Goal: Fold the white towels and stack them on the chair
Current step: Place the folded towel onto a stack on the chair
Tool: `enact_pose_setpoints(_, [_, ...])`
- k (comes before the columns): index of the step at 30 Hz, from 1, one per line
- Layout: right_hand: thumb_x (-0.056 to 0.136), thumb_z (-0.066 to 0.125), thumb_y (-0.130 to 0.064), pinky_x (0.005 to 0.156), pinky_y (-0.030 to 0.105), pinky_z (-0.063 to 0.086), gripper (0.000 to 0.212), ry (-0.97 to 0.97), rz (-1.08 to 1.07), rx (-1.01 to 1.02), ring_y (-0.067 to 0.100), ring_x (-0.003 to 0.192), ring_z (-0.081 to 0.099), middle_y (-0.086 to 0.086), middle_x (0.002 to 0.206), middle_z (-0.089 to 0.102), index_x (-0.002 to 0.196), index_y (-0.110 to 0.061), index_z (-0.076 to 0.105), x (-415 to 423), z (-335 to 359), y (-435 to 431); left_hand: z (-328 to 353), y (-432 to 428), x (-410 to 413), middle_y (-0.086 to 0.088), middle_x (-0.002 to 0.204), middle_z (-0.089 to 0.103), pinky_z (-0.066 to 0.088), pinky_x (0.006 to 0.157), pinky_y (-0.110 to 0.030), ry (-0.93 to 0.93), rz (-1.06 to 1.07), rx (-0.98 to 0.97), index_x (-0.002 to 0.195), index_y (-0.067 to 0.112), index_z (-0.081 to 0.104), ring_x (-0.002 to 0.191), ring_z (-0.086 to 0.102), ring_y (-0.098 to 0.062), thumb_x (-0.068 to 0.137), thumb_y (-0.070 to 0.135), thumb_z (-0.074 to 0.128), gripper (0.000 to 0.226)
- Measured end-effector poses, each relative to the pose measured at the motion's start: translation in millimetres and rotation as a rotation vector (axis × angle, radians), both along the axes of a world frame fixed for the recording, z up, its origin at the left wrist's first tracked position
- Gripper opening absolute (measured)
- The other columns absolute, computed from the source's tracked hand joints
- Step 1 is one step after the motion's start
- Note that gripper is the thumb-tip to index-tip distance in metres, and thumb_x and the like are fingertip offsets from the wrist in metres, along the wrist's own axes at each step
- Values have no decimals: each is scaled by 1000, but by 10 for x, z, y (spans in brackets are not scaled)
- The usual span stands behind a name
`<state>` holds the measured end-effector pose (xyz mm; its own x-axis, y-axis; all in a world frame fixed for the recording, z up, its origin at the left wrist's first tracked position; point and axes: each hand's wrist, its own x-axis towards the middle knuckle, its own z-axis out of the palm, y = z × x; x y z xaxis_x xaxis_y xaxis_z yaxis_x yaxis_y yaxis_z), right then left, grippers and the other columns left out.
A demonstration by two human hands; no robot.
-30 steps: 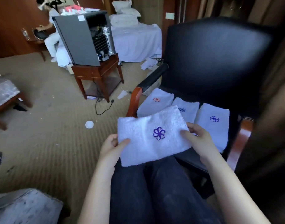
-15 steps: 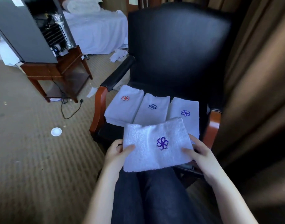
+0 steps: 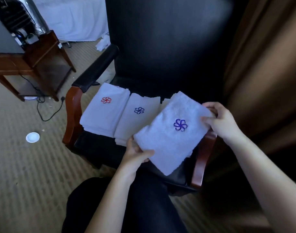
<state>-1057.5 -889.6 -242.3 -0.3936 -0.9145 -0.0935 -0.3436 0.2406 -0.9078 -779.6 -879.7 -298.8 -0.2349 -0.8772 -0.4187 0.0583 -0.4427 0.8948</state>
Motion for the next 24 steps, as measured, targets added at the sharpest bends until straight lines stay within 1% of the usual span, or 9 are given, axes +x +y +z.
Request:
enact_pose_setpoints(2, [80, 57, 5, 66, 20, 46, 41, 136, 54, 14, 10, 82, 60, -8, 96, 62, 110, -23, 58, -142, 23, -275, -50, -126, -145, 4, 116, 69, 54, 94, -46, 30, -55, 25, 131, 27, 44, 108, 66, -20, 67, 27, 79, 74])
enact_pose_setpoints(4, [80, 56, 3, 68, 21, 46, 39, 225, 91, 19, 13, 85, 60, -7, 96, 62, 111, -20, 58, -264, 2, -526, -80, -250, -293, -4, 115, 70, 56, 90, -42, 48, -31, 61, 129, 21, 50, 103, 68, -26, 72, 38, 77, 65])
enact_pose_setpoints(7, [82, 57, 0, 72, 25, 47, 39, 354, 116, 62, 16, 87, 60, -3, 100, 61, 117, -17, 58, -390, -78, -815, -150, -406, -463, -12, 103, 71, 58, 82, -33, -37, 10, 42, 120, 9, 58, 90, 72, -26, 91, 21, 67, 33])
enact_pose_setpoints(9, [83, 57, -2, 84, 32, 50, 41, 445, 148, 90, 20, 93, 62, 0, 104, 64, 122, -16, 57, -441, -176, -955, -227, -472, -522, -9, 93, 71, 59, 80, -31, -90, 19, 51, 111, 6, 60, 82, 73, -21, 93, 12, 61, 19])
enact_pose_setpoints(10, [84, 56, -3, 96, 38, 47, 42, 513, 179, 95, 21, 97, 63, 3, 104, 66, 124, -16, 56, -462, -234, -1017, -258, -487, -545, -8, 91, 70, 59, 79, -31, -108, 17, 59, 108, 6, 61, 78, 73, -20, 93, 10, 59, 16])
enact_pose_setpoints(12, [86, 53, -3, 117, 46, 22, 42, 661, 240, 98, 22, 99, 63, 5, 98, 69, 125, -17, 54, -491, -345, -1141, -329, -496, -595, -9, 92, 69, 59, 79, -33, -151, 3, 72, 105, 6, 62, 76, 72, -18, 92, 9, 57, 14])
enact_pose_setpoints(13, [86, 52, -2, 120, 44, 9, 42, 707, 258, 100, 22, 99, 63, 5, 95, 70, 125, -18, 53, -495, -380, -1197, -373, -488, -617, -9, 95, 69, 59, 79, -35, -178, -5, 74, 105, 6, 62, 77, 73, -19, 92, 9, 56, 15])
enact_pose_setpoints(17, [89, 50, -4, 118, 36, -1, 40, 760, 286, 105, 20, 96, 63, 5, 93, 70, 126, -21, 51, -471, -476, -1320, -548, -436, -649, -10, 103, 70, 58, 74, -32, -222, 49, 53, 107, 8, 60, 85, 72, -22, 93, 11, 57, 14])
enact_pose_setpoints(24, [92, 52, -13, 117, 39, 10, 37, 913, 264, 128, 22, 105, 57, 3, 97, 66, 128, -25, 51, -522, -600, -1464, -622, -527, -696, -2, 100, 66, 57, 79, -39, -276, 96, -51, 101, 15, 60, 82, 71, -18, 95, 17, 57, 7])
